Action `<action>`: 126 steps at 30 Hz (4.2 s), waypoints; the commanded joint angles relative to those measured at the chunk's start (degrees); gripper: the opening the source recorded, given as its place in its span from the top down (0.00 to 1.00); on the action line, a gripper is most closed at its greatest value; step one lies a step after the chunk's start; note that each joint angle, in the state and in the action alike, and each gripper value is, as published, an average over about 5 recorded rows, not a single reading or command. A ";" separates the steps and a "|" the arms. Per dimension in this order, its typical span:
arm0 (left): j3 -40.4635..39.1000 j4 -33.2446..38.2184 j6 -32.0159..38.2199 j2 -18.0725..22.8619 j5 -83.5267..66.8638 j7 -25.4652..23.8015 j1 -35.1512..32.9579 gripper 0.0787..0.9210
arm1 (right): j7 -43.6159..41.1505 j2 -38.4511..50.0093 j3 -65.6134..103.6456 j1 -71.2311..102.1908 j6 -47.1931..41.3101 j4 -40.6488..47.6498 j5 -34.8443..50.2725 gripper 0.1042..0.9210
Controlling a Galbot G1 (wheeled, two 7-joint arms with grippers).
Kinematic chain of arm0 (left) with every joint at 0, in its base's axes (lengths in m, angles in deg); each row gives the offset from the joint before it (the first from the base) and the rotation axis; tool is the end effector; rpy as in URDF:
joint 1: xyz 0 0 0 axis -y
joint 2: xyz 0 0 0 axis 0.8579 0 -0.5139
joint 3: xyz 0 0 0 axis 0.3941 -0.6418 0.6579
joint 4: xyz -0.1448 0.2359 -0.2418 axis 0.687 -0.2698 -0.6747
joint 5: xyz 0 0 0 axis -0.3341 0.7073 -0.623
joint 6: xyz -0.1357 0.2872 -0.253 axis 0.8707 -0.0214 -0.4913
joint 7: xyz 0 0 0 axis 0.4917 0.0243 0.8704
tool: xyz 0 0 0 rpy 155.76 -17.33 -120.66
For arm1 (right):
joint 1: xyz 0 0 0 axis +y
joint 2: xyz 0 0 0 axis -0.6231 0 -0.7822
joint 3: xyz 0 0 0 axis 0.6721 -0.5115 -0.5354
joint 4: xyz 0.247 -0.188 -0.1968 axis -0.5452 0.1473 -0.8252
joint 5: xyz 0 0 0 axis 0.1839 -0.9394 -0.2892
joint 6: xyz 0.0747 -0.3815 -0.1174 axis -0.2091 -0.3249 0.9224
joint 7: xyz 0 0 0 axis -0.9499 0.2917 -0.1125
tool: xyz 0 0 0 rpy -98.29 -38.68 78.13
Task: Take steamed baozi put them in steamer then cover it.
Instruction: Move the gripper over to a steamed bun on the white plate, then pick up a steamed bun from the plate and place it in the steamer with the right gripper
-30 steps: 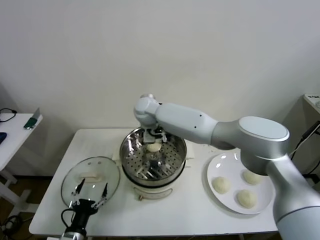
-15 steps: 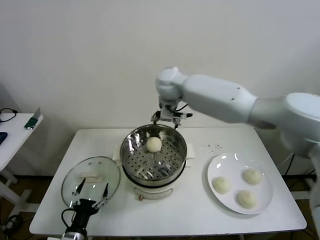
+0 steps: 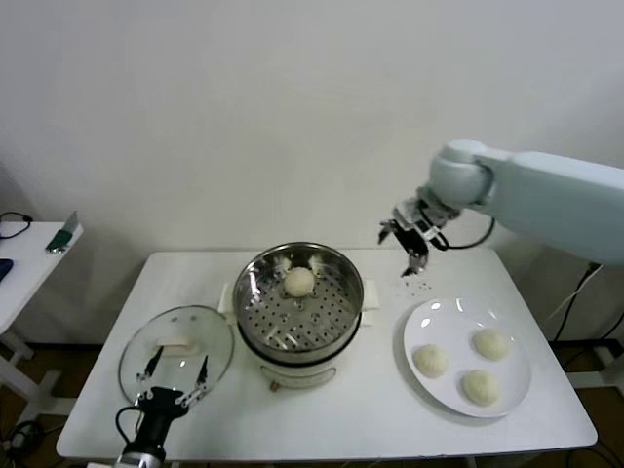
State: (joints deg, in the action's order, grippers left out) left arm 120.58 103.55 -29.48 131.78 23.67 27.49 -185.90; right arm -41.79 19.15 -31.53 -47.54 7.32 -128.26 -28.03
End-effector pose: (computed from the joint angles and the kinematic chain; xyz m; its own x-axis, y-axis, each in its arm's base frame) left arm 0.1690 0.0998 -0.4053 -0.9959 0.0493 0.0756 0.0674 0.9635 0.2592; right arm 0.5528 -0.0512 -0.0640 -0.2008 -0.1673 0.9652 -0.9399 -0.2449 -0.2380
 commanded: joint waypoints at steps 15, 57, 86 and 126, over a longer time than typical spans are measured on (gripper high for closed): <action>1.79 0.92 -0.52 0.08 0.03 0.85 -1.60 0.12 | -1.67 6.35 13.84 29.41 -8.49 3.72 -8.06 0.12; 2.32 -0.18 0.89 0.49 -0.48 0.57 -2.83 0.12 | -0.86 0.94 4.24 8.58 -8.22 9.33 3.75 0.34; -0.05 -0.03 2.06 -1.70 0.11 -0.15 -5.12 0.12 | 9.04 -38.74 1.45 -2.97 -18.95 15.42 28.66 0.33; -0.27 -1.03 0.68 -2.10 0.74 -0.05 -2.86 0.12 | 5.82 -40.25 1.40 4.66 -17.25 18.29 19.45 0.12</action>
State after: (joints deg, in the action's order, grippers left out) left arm 120.33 102.50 -28.78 129.63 24.37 27.40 -188.78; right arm -35.18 -23.77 -30.24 -40.45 -10.17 -107.65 -8.14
